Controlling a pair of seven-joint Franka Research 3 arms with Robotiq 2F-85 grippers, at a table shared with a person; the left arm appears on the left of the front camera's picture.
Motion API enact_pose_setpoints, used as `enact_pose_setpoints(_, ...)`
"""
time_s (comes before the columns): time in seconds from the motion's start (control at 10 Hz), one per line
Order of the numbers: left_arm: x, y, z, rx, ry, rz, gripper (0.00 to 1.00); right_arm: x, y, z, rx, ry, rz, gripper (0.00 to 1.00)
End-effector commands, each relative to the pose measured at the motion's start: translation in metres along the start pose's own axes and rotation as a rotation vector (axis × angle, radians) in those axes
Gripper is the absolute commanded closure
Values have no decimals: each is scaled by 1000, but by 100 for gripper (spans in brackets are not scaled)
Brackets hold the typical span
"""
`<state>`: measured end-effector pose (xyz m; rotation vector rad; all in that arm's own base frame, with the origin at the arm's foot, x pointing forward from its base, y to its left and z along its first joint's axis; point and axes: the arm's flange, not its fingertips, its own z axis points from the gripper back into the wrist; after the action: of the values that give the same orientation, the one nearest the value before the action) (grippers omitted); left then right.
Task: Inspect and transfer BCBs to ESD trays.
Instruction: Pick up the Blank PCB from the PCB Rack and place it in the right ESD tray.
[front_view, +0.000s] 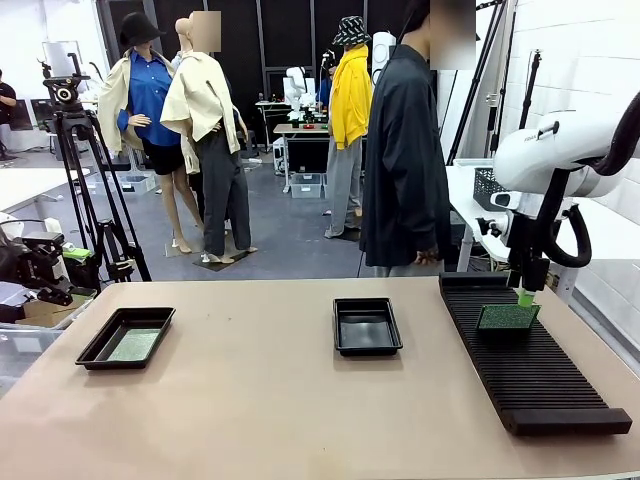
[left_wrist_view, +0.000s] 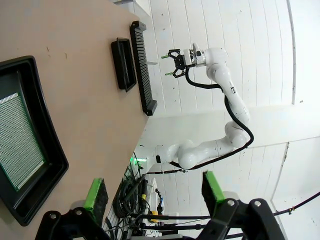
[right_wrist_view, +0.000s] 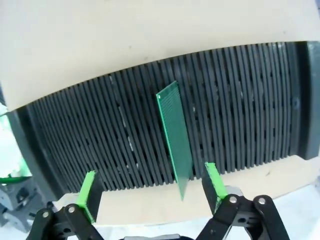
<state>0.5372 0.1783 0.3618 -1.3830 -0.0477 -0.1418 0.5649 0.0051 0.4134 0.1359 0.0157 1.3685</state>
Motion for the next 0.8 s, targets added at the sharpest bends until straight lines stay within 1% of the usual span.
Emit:
enact_pose_setpoints(0.0,0,-2,-1,9,5,-2,0,-5,7,-14,-66,14,43,0)
enact_pose_setpoints(0.1,0,-2,-1,9,5,-2,0,-6,7,-16,-96,-28,61,0)
enact_pose_setpoints(0.3,0,-2,-1,9,5,-2,0,-5,6,-23,-109,9,71,0)
enact_pose_setpoints(0.7,0,-2,-1,9,5,-2,0,-5,-4,-38,-118,6,71,0)
